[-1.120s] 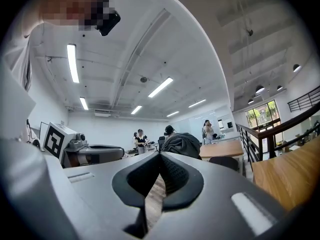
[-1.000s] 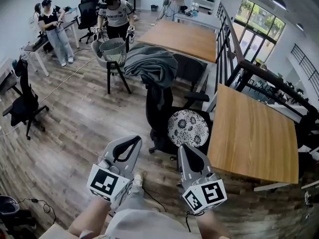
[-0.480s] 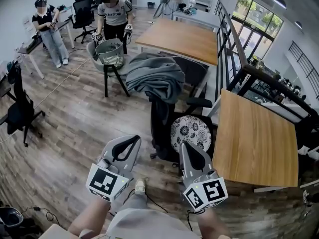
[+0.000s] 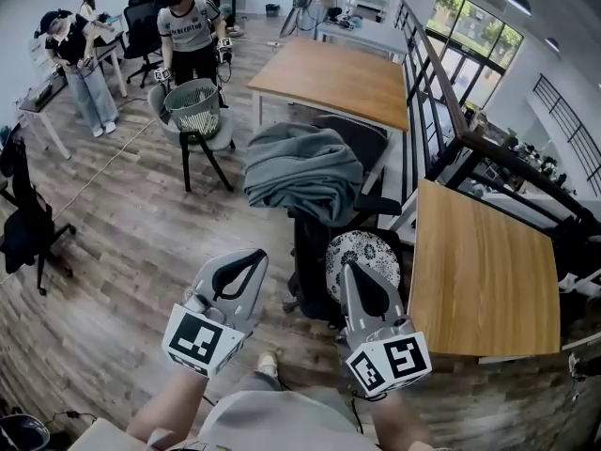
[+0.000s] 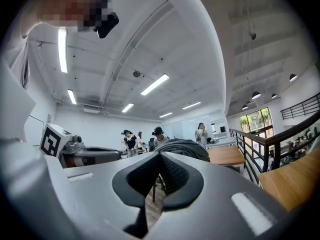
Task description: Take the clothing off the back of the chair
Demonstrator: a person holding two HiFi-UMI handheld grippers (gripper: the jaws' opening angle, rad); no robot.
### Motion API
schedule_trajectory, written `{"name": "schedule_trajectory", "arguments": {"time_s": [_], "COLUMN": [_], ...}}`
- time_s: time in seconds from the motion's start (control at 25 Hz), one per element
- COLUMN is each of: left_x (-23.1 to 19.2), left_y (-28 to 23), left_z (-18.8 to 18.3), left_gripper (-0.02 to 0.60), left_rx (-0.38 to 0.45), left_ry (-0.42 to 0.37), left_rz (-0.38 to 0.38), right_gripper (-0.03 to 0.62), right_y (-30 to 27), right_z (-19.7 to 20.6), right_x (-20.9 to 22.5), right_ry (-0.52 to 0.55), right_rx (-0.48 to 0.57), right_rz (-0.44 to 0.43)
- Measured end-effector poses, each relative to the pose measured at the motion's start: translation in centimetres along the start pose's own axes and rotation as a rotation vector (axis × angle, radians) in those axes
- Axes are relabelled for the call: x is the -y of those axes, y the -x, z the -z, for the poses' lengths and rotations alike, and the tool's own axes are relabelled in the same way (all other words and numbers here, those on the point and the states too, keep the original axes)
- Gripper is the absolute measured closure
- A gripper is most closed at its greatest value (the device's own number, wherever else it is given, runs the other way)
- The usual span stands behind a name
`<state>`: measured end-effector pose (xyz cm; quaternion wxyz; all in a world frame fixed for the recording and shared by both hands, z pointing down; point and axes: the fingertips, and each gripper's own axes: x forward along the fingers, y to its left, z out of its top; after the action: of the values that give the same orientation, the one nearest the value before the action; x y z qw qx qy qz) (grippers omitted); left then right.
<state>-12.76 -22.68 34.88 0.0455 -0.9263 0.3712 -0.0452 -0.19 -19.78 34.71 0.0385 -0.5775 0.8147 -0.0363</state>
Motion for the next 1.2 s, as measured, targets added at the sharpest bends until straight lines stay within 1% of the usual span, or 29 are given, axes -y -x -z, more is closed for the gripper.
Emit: {"name": "schedule_trajectory", "arguments": {"time_s": [0.16,0.4,0.48,0.6,0.68,0.76,0.84,1.0,1.12,1.2], "left_x": [-1.3,-1.8,-1.7,-1.7,-1.5,-1.4,-1.4,-1.3,-1.3,-1.8], "left_y": [-1.0,-2.2,-2.3,-2.5,-2.8,-3.0,-3.2,-3.9,-4.6,-5.3], "left_z": [0.2,0.2,0.5,0.4,0.3,0.2,0.3,0.4,0.5,0.4], "left_gripper": [0.581,0.581,0.581,0.581,0.581,0.581,0.581,0.581,0.579,0.577], "left_rx": [0.009,-0.003,-0.011,-0.008,-0.026,-0.042,-0.058,-0.034,-0.057,-0.058], "left_ry": [-0.005,0.01,0.014,-0.004,0.0,-0.005,-0.009,0.002,0.006,-0.007], "left_rz": [0.004,0.003,-0.015,-0.048,-0.065,-0.087,-0.101,-0.11,-0.119,-0.13], "right_gripper": [0.595,0.595,0.595,0.595,0.595,0.594,0.594,0.592,0.566,0.546], "right_y": [-1.4,-2.6,-2.8,-2.9,-2.9,-2.9,-3.0,-3.2,-3.3,-3.6], "right_z": [-0.1,-0.8,-0.5,-0.6,-0.9,-1.0,-0.8,-0.3,-0.4,-0.6], "right_x": [0.5,1.2,1.4,1.5,1.7,2.2,2.9,3.9,4.7,5.4], "right_ry": [0.004,0.023,0.014,0.004,-0.014,-0.028,-0.03,-0.031,-0.035,-0.032], "right_rx": [-0.001,-0.001,-0.003,0.01,0.031,0.034,0.027,0.011,0.011,0.01], "right_rz": [0.013,0.005,-0.008,-0.046,-0.083,-0.102,-0.102,-0.098,-0.112,-0.111]}}
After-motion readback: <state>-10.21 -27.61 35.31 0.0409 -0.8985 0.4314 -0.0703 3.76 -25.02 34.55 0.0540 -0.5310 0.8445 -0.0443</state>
